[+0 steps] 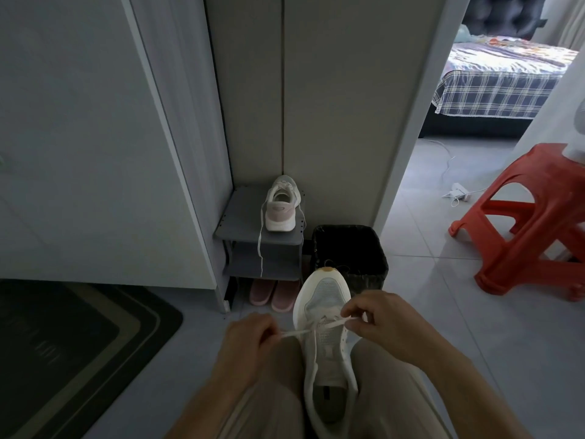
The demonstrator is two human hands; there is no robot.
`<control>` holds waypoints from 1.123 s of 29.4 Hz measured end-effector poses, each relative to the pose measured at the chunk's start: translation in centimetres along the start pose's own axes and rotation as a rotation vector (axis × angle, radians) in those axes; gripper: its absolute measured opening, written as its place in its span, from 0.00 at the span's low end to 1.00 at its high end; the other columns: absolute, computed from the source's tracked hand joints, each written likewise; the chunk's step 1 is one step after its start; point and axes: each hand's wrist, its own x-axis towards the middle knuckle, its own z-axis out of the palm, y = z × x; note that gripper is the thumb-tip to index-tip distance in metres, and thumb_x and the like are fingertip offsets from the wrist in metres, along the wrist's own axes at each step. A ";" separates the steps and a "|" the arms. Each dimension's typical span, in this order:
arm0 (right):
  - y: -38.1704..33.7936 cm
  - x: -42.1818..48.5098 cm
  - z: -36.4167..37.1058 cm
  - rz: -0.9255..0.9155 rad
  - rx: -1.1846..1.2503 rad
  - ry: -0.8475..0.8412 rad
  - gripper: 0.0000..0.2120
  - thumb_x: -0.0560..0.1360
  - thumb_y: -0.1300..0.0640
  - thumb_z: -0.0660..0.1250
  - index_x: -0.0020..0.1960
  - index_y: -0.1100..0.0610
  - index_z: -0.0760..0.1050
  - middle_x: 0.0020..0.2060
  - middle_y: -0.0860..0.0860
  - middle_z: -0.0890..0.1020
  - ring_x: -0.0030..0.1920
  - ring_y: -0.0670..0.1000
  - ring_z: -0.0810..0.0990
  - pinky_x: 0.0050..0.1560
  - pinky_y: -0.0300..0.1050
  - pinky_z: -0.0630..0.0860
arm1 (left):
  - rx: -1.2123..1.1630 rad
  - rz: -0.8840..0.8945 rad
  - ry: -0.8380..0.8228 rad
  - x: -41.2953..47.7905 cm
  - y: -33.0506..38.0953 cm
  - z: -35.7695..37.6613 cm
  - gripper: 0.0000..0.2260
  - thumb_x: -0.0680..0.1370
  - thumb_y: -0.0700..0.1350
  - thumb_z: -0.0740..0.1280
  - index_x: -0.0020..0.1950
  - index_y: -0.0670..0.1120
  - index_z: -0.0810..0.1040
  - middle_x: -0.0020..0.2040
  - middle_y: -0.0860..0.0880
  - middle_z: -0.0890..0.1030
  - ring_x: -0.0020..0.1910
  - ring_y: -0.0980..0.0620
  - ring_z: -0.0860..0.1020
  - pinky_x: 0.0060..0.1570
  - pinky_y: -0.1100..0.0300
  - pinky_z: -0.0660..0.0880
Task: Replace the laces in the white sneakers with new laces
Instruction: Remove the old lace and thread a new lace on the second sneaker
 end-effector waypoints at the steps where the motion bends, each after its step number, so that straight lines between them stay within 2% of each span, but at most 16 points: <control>1: 0.0 0.2 0.1 0.008 0.021 -0.007 0.07 0.75 0.52 0.66 0.53 0.48 0.77 0.40 0.35 0.73 0.38 0.37 0.74 0.41 0.28 0.71 | 0.019 -0.023 0.002 -0.5 -0.8 -0.8 0.12 0.73 0.56 0.60 0.37 0.49 0.74 0.35 0.57 0.73 0.35 0.62 0.71 0.37 0.71 0.67; 2: -0.1 0.4 0.3 0.013 0.043 -0.009 0.08 0.75 0.53 0.66 0.53 0.49 0.77 0.39 0.33 0.73 0.38 0.37 0.74 0.41 0.28 0.71 | 0.040 -0.062 -0.002 -1.1 -1.7 -1.8 0.08 0.75 0.51 0.65 0.37 0.50 0.73 0.36 0.56 0.74 0.35 0.61 0.73 0.38 0.71 0.68; 4: 0.0 0.8 0.8 0.029 0.098 0.009 0.09 0.75 0.56 0.67 0.54 0.50 0.77 0.39 0.33 0.74 0.40 0.40 0.76 0.43 0.28 0.73 | 0.076 -0.134 -0.018 -2.4 -3.7 -3.6 0.10 0.74 0.43 0.69 0.35 0.53 0.72 0.37 0.55 0.75 0.36 0.59 0.74 0.37 0.71 0.68; 8: 1.1 1.1 1.4 0.123 0.240 0.128 0.09 0.74 0.58 0.67 0.53 0.50 0.76 0.40 0.37 0.76 0.42 0.41 0.77 0.43 0.26 0.72 | 0.034 -0.258 -0.082 -4.0 -6.1 -5.8 0.09 0.72 0.40 0.71 0.36 0.52 0.76 0.37 0.50 0.77 0.38 0.55 0.76 0.39 0.67 0.69; 12: 2.9 -0.2 2.1 0.258 0.387 0.277 0.08 0.74 0.60 0.67 0.48 0.47 0.75 0.40 0.44 0.79 0.37 0.41 0.76 0.39 0.26 0.72 | 0.046 -0.211 -0.136 -3.4 -4.9 -4.1 0.09 0.74 0.42 0.69 0.38 0.55 0.75 0.41 0.54 0.77 0.42 0.58 0.76 0.47 0.61 0.73; 14: 3.2 -0.9 2.7 0.286 0.423 0.278 0.10 0.74 0.60 0.67 0.45 0.45 0.74 0.40 0.46 0.80 0.35 0.40 0.76 0.38 0.27 0.72 | -0.006 -0.139 -0.116 -2.3 -3.1 -2.6 0.08 0.76 0.44 0.67 0.42 0.58 0.74 0.44 0.59 0.77 0.44 0.62 0.76 0.48 0.66 0.72; 16: 3.1 -1.2 3.6 0.286 0.437 0.254 0.09 0.74 0.61 0.67 0.46 0.46 0.75 0.40 0.46 0.80 0.35 0.39 0.76 0.38 0.27 0.72 | -0.036 -0.058 -0.113 -1.2 -0.8 -0.9 0.06 0.77 0.46 0.65 0.48 0.58 0.75 0.45 0.64 0.75 0.47 0.66 0.74 0.48 0.72 0.69; 18: 2.8 -1.4 4.6 0.291 0.473 0.254 0.09 0.74 0.61 0.67 0.50 0.49 0.75 0.41 0.46 0.80 0.37 0.40 0.77 0.39 0.27 0.72 | -0.033 -0.006 -0.122 -0.1 1.0 0.7 0.06 0.78 0.48 0.64 0.53 0.54 0.77 0.46 0.62 0.76 0.47 0.67 0.74 0.51 0.71 0.69; 20: 2.7 -1.7 5.5 0.307 0.486 0.280 0.10 0.74 0.62 0.66 0.53 0.51 0.73 0.41 0.45 0.79 0.40 0.42 0.78 0.40 0.27 0.73 | -0.045 -0.056 -0.125 0.9 2.1 2.0 0.07 0.78 0.51 0.62 0.52 0.52 0.78 0.45 0.58 0.78 0.45 0.63 0.75 0.50 0.64 0.71; 23: 2.6 -1.9 6.3 0.327 0.482 0.332 0.10 0.75 0.61 0.65 0.54 0.51 0.71 0.42 0.44 0.78 0.43 0.43 0.78 0.40 0.29 0.74 | -0.101 -0.256 -0.168 2.0 2.9 2.5 0.13 0.80 0.50 0.58 0.43 0.45 0.77 0.34 0.53 0.75 0.34 0.58 0.72 0.40 0.61 0.68; 25: 2.7 -1.8 6.4 0.344 0.481 0.357 0.09 0.75 0.60 0.65 0.54 0.51 0.71 0.43 0.44 0.78 0.43 0.43 0.78 0.42 0.31 0.76 | -0.257 -0.388 -0.166 2.0 3.6 2.4 0.14 0.80 0.47 0.59 0.42 0.41 0.78 0.31 0.50 0.75 0.29 0.59 0.72 0.34 0.64 0.68; 26: 2.7 -1.7 6.4 0.355 0.484 0.363 0.09 0.75 0.60 0.65 0.54 0.52 0.71 0.43 0.44 0.78 0.43 0.43 0.78 0.44 0.32 0.76 | -0.425 -0.475 -0.138 1.9 3.9 2.5 0.12 0.80 0.44 0.60 0.42 0.40 0.79 0.29 0.49 0.75 0.26 0.59 0.71 0.29 0.66 0.67; 28: 2.6 -1.6 6.5 0.364 0.496 0.368 0.08 0.75 0.60 0.65 0.54 0.52 0.72 0.44 0.46 0.79 0.43 0.43 0.78 0.43 0.30 0.74 | -0.911 -0.679 -0.062 1.7 4.7 2.5 0.07 0.77 0.37 0.63 0.45 0.38 0.80 0.29 0.47 0.74 0.23 0.58 0.70 0.22 0.68 0.65; 30: 2.4 -1.7 6.7 0.340 0.485 0.369 0.08 0.75 0.59 0.65 0.50 0.48 0.72 0.45 0.46 0.79 0.44 0.41 0.78 0.41 0.29 0.73 | -1.352 -0.803 0.012 1.9 5.2 2.6 0.03 0.74 0.32 0.65 0.43 0.34 0.78 0.29 0.46 0.73 0.23 0.57 0.70 0.20 0.69 0.65; 33: 2.2 -1.8 6.7 0.310 0.476 0.353 0.11 0.75 0.59 0.65 0.44 0.42 0.70 0.43 0.42 0.79 0.43 0.40 0.78 0.40 0.27 0.73 | -1.655 -0.880 0.026 2.2 5.7 2.6 0.04 0.75 0.32 0.62 0.42 0.34 0.76 0.27 0.45 0.74 0.21 0.57 0.71 0.20 0.71 0.68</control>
